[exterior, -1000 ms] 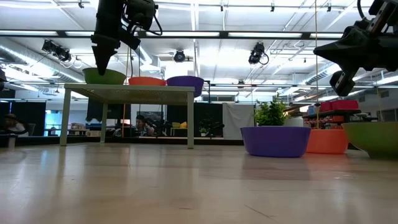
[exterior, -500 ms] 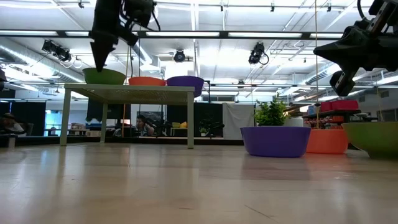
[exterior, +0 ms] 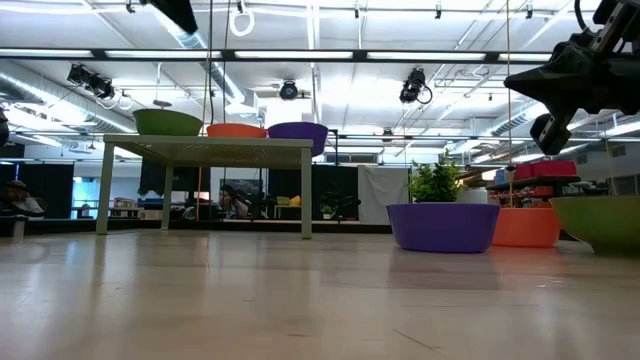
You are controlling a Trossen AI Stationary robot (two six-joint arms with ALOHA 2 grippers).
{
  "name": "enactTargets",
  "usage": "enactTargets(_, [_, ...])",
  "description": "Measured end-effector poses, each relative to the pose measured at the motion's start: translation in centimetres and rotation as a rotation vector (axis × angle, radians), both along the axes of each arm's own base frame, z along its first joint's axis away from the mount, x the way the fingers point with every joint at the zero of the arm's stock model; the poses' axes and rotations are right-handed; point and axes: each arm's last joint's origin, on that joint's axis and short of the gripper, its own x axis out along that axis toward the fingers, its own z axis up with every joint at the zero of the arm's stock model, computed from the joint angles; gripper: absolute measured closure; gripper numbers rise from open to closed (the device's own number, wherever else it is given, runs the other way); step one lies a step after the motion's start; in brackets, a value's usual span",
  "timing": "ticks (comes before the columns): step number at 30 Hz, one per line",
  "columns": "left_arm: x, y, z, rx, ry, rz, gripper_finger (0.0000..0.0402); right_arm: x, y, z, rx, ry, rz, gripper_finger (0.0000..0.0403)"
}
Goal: Pick & Place Mini bowls
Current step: Stack the blue bowl on top of the other blue bowl on the shelf
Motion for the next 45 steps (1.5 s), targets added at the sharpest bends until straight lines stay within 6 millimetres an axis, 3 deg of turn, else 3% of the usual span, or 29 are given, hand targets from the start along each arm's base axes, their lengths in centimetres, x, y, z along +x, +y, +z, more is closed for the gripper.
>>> enactTargets(5, [-0.2,-3.5,-2.6,0.088,-0.225,-0.132,0.0337,0.0,0.0,0.0,0.000,0.000,-0.001,0.0396])
enactTargets(11, [2.7,-7.3,-8.4,0.222,-0.402,-0.295,0.0376,0.0,0.0,0.0,0.000,0.000,0.000,0.0396])
enactTargets(15, [4.3,-8.7,-11.0,0.301,-0.445,-0.365,0.0395,0.0,0.0,0.0,0.000,0.000,0.000,0.0396])
enactTargets(18, [4.9,-8.9,-11.0,0.322,-0.458,-0.377,0.0398,0.0,0.0,0.0,0.000,0.000,0.000,0.0396])
enactTargets(27, [4.4,-10.2,-7.3,0.291,-0.575,-0.413,0.0383,0.0,0.0,0.0,0.000,0.000,0.000,0.0396])
enactTargets(36, [2.8,-13.1,-7.4,0.335,-0.541,-0.501,0.0398,0.0,0.0,0.0,0.000,0.000,0.000,0.0396])
enactTargets(45, [2.4,-13.6,-7.3,0.366,-0.538,-0.461,0.0380,0.0,0.0,0.0,0.000,0.000,0.000,0.0396])
